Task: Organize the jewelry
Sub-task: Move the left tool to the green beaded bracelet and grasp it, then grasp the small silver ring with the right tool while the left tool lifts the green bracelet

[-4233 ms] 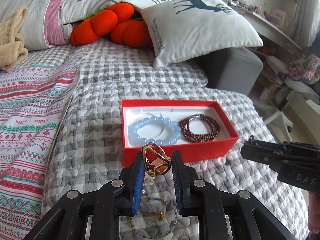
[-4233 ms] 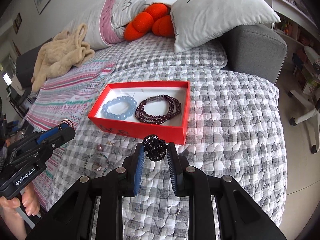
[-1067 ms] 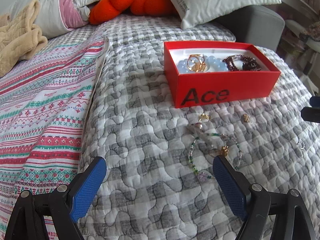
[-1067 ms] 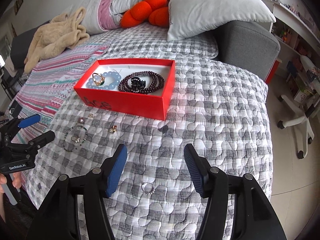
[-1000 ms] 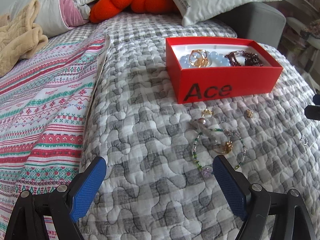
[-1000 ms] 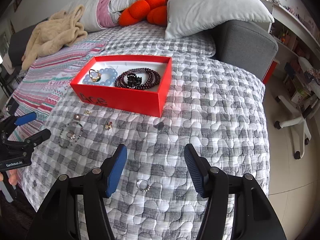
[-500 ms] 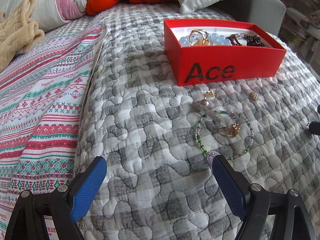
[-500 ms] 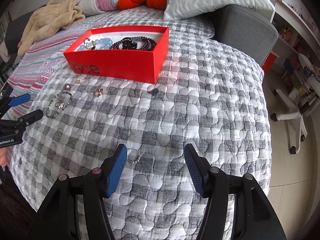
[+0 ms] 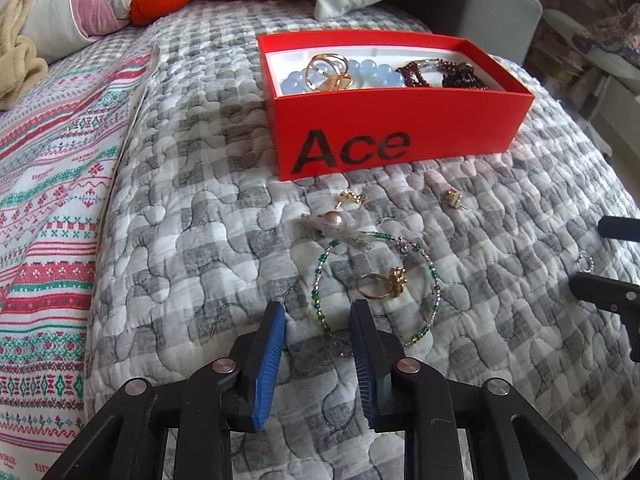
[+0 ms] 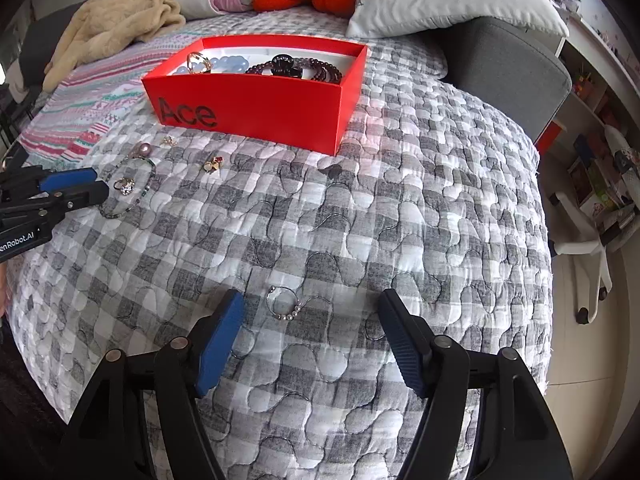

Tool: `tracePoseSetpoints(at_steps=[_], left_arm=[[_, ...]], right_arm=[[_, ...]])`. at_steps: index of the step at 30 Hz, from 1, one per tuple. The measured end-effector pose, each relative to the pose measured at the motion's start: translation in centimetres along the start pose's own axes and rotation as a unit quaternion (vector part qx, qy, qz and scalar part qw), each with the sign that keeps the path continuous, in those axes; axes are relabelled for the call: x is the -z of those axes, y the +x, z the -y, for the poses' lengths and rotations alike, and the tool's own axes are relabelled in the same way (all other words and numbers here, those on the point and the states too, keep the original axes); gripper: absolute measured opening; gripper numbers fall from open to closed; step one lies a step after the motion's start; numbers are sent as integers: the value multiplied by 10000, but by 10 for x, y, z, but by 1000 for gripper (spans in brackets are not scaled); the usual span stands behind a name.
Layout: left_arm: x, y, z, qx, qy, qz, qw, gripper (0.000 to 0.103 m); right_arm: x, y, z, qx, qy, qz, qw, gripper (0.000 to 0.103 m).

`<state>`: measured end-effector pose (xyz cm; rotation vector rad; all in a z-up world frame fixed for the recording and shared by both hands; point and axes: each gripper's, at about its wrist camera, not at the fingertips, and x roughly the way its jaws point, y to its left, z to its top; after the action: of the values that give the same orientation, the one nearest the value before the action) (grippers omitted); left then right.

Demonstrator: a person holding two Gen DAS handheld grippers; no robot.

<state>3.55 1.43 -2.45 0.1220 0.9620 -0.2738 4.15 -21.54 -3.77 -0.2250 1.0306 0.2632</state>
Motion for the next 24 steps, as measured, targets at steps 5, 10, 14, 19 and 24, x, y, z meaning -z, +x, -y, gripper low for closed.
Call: tracePoseSetpoints(at_steps=[5, 10, 14, 19, 24], left_arm=[[-2, 0, 7, -61, 45, -24, 10000, 1], [-3, -4, 3, 98, -170, -6, 9998, 0], [-3, -9, 6, 168, -148, 44, 9997, 0], [-5, -16, 12, 273, -103, 130, 9995, 0], [-9, -23, 15, 280, -72, 225, 9993, 0]], right_arm=[[2, 2, 6, -86, 106, 54, 9999, 81], [7, -1, 2, -112, -21, 93, 9999, 81], [10, -3, 0, -202, -105, 95, 9997, 81], [14, -6, -6, -289, -245, 119, 9992, 77], [15, -10, -12, -430, -358, 140, 9983, 60]])
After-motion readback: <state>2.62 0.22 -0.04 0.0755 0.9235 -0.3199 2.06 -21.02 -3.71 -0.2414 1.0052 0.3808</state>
